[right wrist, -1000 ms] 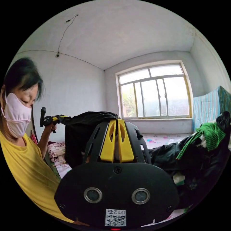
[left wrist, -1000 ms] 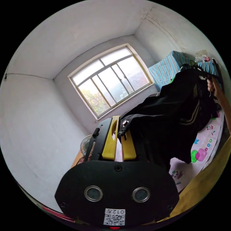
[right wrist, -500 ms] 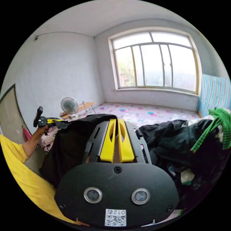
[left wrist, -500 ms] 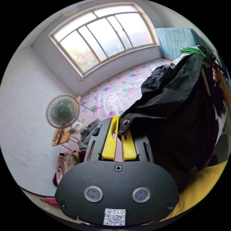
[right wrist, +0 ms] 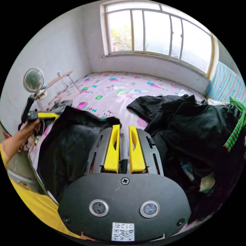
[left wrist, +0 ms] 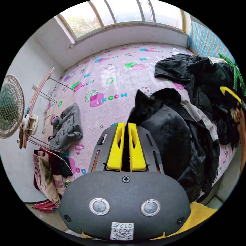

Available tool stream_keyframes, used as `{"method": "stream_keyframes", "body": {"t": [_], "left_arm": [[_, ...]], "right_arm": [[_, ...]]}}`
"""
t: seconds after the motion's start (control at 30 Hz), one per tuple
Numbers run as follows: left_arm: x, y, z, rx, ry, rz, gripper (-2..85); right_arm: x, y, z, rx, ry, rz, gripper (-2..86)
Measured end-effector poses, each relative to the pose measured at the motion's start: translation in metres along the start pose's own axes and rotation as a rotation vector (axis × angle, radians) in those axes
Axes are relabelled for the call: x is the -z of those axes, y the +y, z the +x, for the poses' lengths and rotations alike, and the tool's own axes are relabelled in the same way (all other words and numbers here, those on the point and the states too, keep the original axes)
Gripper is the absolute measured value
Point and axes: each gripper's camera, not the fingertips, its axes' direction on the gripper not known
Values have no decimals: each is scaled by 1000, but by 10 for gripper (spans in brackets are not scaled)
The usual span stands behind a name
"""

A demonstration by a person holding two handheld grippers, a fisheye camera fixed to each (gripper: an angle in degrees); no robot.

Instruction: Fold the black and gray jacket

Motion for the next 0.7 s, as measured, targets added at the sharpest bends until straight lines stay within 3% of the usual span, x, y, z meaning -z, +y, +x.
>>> {"method": "stream_keyframes", "body": {"t": [0.17, 0.37, 0.5, 0.7], "left_arm": [[-11, 62, 26, -136, 154, -32, 1], [-63, 163, 111, -298, 320, -242, 3], [-109, 185, 145, -302, 281, -342, 3], [-128, 196, 173, -311, 214, -367, 4]], "right_arm": [[-22, 99, -43, -84, -65, -212, 66], [-85, 174, -90, -233, -65, -442, 50], [-125, 173, -81, -124, 142, -580, 14], [-144, 174, -14, -77, 265, -745, 1]]}}
